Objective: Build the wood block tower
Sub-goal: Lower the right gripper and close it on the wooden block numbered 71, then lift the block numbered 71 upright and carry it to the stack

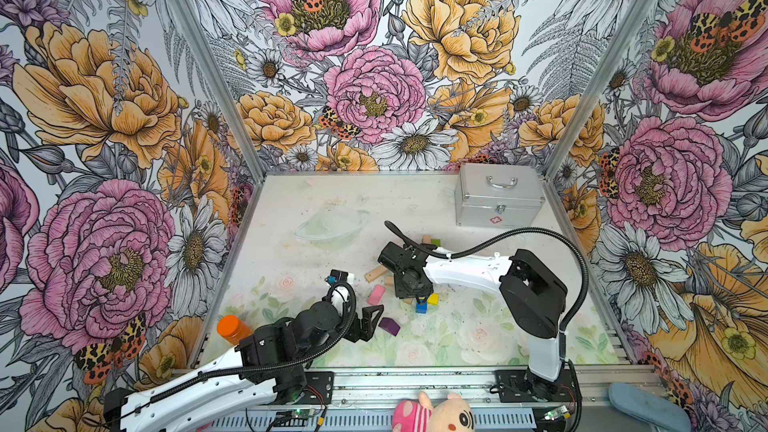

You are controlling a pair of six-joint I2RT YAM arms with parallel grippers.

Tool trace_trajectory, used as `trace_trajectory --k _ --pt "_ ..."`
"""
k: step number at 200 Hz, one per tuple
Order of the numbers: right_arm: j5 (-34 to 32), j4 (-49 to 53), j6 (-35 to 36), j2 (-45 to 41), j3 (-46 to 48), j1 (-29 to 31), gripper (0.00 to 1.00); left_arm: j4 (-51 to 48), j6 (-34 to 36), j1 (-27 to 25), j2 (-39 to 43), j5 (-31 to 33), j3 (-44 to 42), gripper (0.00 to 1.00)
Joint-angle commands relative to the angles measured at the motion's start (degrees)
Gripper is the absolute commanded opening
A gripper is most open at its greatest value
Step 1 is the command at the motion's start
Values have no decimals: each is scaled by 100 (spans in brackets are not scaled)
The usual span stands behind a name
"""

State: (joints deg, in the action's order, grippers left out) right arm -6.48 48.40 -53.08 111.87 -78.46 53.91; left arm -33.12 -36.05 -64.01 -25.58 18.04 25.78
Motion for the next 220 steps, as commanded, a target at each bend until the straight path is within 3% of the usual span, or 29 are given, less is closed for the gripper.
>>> trace_trajectory --k 1,45,119,154,220 --pt "86 -147 35 194 37 -38 42 7 98 -11 1 103 24 96" --pt "177 -173 43 280 68 -41 42 2 98 -11 1 103 23 96" --pt "159 -191 105 283 6 -63 31 -1 99 -11 45 105 4 96" --pt "104 -191 156 77 28 -91 23 -1 107 7 45 121 6 96" --pt "50 -191 356 -514 42 -287 21 -1 149 28 -81 173 135 96"
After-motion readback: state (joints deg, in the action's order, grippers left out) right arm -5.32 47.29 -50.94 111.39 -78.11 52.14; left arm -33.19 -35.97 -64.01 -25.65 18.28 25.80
